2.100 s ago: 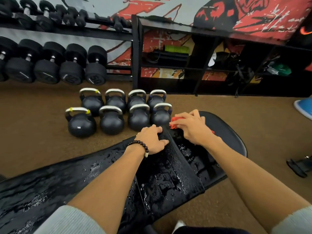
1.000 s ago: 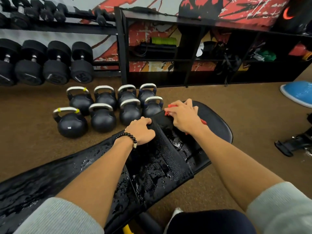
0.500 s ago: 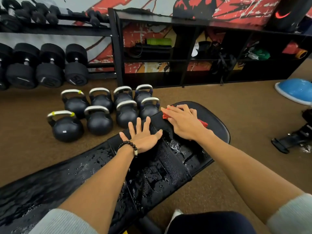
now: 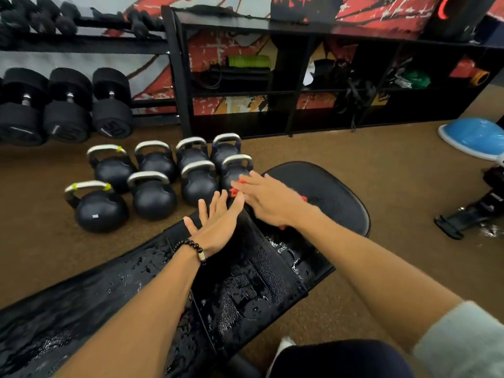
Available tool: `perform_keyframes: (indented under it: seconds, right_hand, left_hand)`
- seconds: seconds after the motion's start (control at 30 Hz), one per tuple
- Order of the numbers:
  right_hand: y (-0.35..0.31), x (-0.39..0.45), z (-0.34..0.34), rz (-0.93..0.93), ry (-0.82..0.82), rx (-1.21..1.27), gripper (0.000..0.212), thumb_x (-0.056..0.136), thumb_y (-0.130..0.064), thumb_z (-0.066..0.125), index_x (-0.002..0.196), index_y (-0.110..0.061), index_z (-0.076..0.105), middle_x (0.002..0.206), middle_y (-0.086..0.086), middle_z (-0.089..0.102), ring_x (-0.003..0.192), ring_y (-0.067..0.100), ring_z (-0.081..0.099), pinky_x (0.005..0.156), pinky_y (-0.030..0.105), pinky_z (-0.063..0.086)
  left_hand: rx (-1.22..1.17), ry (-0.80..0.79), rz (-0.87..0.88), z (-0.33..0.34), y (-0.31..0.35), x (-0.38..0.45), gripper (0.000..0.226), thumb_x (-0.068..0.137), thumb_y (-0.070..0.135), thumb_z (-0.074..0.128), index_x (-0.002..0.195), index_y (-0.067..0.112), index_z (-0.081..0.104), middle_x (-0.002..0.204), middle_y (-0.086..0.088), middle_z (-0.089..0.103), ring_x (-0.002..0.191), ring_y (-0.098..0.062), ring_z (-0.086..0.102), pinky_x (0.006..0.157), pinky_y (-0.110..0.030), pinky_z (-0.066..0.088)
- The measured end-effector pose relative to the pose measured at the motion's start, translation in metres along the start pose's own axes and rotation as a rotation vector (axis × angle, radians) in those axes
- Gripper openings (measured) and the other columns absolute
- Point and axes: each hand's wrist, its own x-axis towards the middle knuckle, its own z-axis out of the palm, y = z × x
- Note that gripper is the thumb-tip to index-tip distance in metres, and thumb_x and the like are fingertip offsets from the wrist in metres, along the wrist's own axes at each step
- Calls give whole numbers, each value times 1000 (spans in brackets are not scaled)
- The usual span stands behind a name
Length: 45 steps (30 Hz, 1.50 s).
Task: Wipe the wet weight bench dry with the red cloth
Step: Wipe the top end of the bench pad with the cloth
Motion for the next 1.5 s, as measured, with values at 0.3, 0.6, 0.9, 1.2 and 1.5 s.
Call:
perform_keyframes:
  seconds: [0.3, 0.6, 0.9, 1.2, 1.5]
  right_hand:
    - [17, 35, 3, 560, 54, -165, 54, 82, -34, 38, 125, -5, 53, 126, 19, 57, 121, 40, 44, 101, 49, 36]
    - [53, 14, -2, 213, 61, 8, 44, 105, -21, 36, 149, -19, 42, 148, 10, 49, 141, 33, 36, 116, 48, 24]
    - [12, -39, 6, -35, 87, 238, 33, 98, -14, 54, 125, -27, 68, 148, -6, 51, 145, 15, 35, 122, 38, 21]
    - [0, -38, 18, -49, 139, 153, 35, 99, -28, 44, 121, -21, 71, 139, -1, 60, 134, 24, 48, 111, 48, 38]
    - [-8, -39, 4, 110, 178, 161, 35, 99, -25, 50, 133, -32, 54, 115, -9, 60, 101, 19, 35, 89, 46, 36]
  left_hand:
    - [-276, -30, 62, -6, -6, -5, 66, 95, 70, 15, 155, 43, 7, 163, 20, -3, 150, -6, -13, 113, -46, -24]
    - [-267, -38, 65, -6, -2, -8, 92, 71, 79, 12, 155, 43, 4, 162, 22, -3, 150, -7, -11, 115, -46, -21]
    - [-184, -41, 67, -4, -4, -7, 64, 96, 70, 15, 155, 45, 10, 164, 18, -5, 150, -10, -13, 113, -48, -23]
    - [-1, 11, 44, 0, 0, -6, 66, 95, 71, 16, 155, 45, 9, 164, 16, -7, 150, -14, -19, 112, -54, -24]
    - [-62, -20, 30, -1, 3, -9, 80, 84, 82, 18, 155, 46, 11, 164, 19, -3, 150, -10, -16, 114, -53, -23]
